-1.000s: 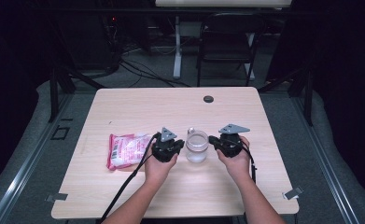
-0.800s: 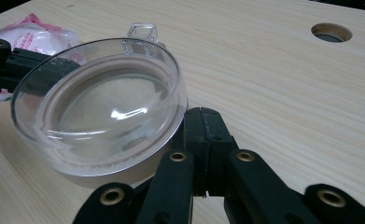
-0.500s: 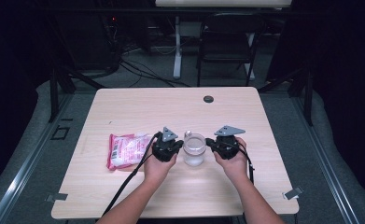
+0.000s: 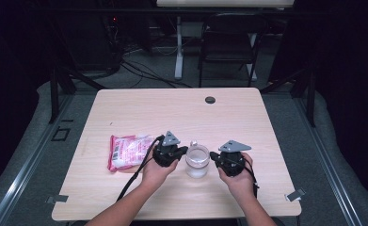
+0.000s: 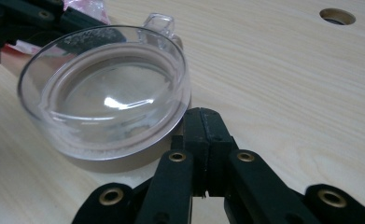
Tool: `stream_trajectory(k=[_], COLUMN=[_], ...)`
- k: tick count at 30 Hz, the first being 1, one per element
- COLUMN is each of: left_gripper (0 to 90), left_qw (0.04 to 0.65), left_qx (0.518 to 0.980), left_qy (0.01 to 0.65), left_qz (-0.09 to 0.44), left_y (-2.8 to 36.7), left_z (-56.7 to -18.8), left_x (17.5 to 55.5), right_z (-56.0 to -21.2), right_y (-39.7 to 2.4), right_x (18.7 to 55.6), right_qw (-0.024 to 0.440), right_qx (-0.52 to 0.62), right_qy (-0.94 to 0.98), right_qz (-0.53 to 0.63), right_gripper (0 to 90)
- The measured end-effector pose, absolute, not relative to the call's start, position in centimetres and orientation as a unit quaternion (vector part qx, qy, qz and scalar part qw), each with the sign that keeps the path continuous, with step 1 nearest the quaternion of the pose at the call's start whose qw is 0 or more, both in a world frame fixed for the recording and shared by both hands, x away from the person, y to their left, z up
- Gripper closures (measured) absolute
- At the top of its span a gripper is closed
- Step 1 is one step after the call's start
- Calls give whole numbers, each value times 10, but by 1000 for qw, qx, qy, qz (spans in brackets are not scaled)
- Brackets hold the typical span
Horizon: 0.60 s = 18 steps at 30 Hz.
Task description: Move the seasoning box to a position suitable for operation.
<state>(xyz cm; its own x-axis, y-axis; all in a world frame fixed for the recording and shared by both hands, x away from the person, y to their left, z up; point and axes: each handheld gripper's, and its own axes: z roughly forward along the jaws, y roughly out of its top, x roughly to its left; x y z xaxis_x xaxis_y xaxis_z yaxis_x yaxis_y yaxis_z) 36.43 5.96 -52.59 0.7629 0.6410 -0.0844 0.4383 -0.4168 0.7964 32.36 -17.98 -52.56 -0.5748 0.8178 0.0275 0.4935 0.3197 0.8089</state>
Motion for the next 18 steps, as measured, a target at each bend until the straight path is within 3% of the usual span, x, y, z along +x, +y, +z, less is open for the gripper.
stream_trajectory(k=[11,18], left_gripper=[900,872], left_qw=[450,448], left_qx=[843,839], left_qy=[284,300], left_qz=[82,74], left_y=[59,69], left_z=[-530,-526], left_x=[371,370], right_z=[-524,-525], right_y=[-181,-184], right_x=[288,282], right_qw=[193,170], right_qx=[408,392], right_qy=[792,793], right_qz=[411,433], right_gripper=[900,884])
